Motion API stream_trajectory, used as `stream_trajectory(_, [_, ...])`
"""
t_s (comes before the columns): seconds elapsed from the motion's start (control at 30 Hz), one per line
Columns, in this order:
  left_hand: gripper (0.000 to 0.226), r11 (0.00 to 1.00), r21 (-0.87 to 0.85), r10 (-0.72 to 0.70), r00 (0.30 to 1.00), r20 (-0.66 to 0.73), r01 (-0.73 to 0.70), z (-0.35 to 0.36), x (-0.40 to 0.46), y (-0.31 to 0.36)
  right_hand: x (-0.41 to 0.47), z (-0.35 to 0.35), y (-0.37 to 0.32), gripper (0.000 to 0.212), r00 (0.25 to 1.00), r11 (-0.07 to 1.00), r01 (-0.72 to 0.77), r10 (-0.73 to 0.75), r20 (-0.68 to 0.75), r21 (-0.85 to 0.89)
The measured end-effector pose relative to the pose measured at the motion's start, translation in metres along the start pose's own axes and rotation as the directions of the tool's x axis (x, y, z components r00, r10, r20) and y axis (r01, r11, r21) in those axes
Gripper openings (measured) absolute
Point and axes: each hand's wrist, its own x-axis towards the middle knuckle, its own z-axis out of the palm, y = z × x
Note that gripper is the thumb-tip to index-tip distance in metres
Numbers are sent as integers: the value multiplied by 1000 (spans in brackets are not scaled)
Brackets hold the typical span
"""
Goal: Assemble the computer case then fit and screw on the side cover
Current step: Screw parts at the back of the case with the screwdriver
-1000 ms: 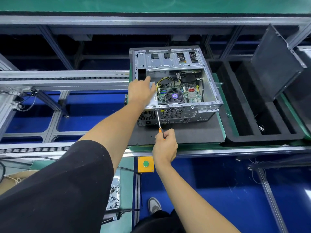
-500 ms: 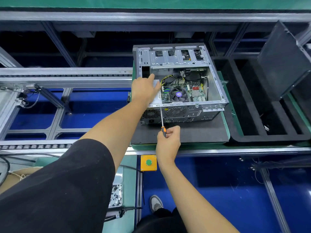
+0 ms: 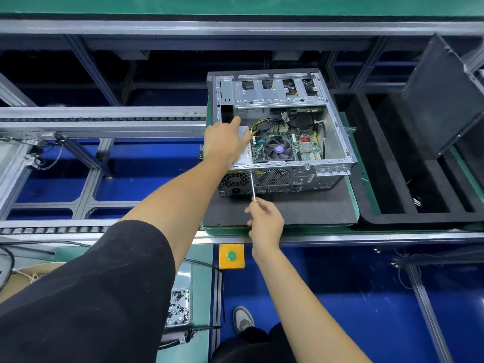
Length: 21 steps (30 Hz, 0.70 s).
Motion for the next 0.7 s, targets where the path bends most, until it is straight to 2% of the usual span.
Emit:
stream_trajectory(0.07, [32,1000,0,-2,1000,3,2,0,0,0,-2,1,4,27,986,975,151,-160,-42,-166])
stream_trajectory(0.13, [32,1000,1,-5,1000,3,5,1,1,0,-2,0,7,25,951,925,274,-301,-68,-262])
stream_trajectory(0.2, [32,1000,-12,-4,1000,1,4,1,2,-1,0,-2,6,25,955,931,280,-296,-35,-236])
stream_trajectory(0.23, [33,1000,-17,-1,1000,0,1,2,2,-1,2,-3,4,24,981,972,190,-192,0,-139])
stream_trajectory(0.27, [33,1000,-20,3,1000,-3,-3,2,2,-1,3,-3,0,21,998,999,25,-26,63,25])
stream_trajectory(0.3, [33,1000,-24,9,1000,-7,-9,2,2,-1,3,-3,-4,17,976,961,-182,151,156,209])
stream_trajectory(0.33, [34,999,-29,13,1000,-10,-14,3,2,-1,3,-4,-8,12,929,871,-352,280,242,342])
stream_trajectory(0.37, [34,999,-29,16,1000,-11,-16,3,2,-1,4,-5,-10,8,890,805,-444,347,295,394])
stream_trajectory(0.43, [34,1000,-20,12,1000,-8,-13,3,2,-1,4,-5,-13,9,870,805,-477,376,318,353])
stream_trajectory(0.5, [36,1000,-19,11,1000,-7,-11,3,2,-1,5,-5,-12,11,899,879,-410,345,270,243])
stream_trajectory(0.57, [37,1000,-17,12,1000,-2,-12,4,2,-1,5,-3,-9,7,957,956,-265,244,159,125])
stream_trajectory(0.63, [37,1000,-20,9,1000,3,-9,4,3,-2,3,-2,-3,6,997,999,-43,43,57,-11])
stream_trajectory(0.7, [38,1000,-24,3,1000,9,-3,3,2,-2,2,-4,5,20,985,968,168,-170,3,-184])
